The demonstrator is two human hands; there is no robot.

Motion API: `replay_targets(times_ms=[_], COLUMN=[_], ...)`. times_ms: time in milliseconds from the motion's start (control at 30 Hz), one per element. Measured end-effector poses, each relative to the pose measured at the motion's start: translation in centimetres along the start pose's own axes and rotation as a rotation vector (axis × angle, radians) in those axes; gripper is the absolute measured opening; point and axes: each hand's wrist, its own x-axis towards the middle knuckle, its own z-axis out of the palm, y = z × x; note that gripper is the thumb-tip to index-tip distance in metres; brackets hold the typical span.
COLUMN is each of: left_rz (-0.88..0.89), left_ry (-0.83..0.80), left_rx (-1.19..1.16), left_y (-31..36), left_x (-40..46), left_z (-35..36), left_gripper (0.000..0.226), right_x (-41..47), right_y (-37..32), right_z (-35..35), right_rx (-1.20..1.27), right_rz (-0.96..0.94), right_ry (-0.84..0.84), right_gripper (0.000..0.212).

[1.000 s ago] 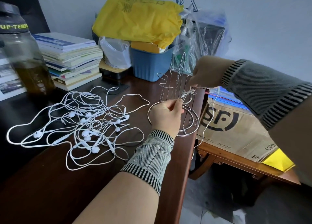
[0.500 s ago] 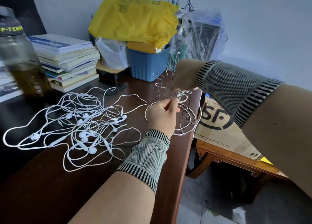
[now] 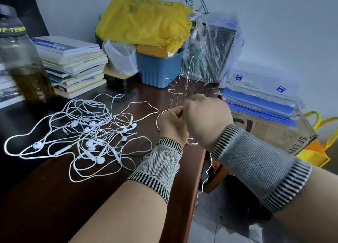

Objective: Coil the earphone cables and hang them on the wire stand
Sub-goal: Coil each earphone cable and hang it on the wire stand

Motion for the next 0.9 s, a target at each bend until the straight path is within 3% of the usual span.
replay_targets(times_ms=[133,267,367,467,600,700,900], left_rz=[0.082,0.093,0.069,0.068,0.075,0.075,0.053], left_ry=[-0.01,-0.012,-0.024,-0.016,-0.012,-0.014,-0.008], left_rx=[-0.049,-0.023,-0.049,-0.076,-0.037,-0.011,-0.012], left_y=[0.0,0.0,0.2,0.1,0.3,0.4,0.8], left_x=[-0.3,-0.3,-0.4,-0.2,-0.2,-0.5,-0.8], left_z=[0.1,-0.1,-0.1,0.0,-0.2,-0.2,-0.3], left_gripper=[0.019,0.021,0.021,0.025,0.021,0.02,0.031], right_x=[-1.7,-1.9,-1.7,-1.6,-1.8,-2.2,-1.4], right_y=[2.9,4.0,3.3,2.9,3.8,4.6,4.5], right_z=[3.1,4.7,4.8,4.9,6.0,6.4,6.6], right_rx=[0.631,1.181,1.175,1.08,0.975,1.027,0.977], right_rz=[0.424,0.556,0.439,0.354,0.442,0.542,0.565], right_ry=[0.274,0.248,0.204,0.193,0.198,0.215,0.103], right_gripper=[0.013,0.021,0.033,0.027,0.019,0.017,0.025])
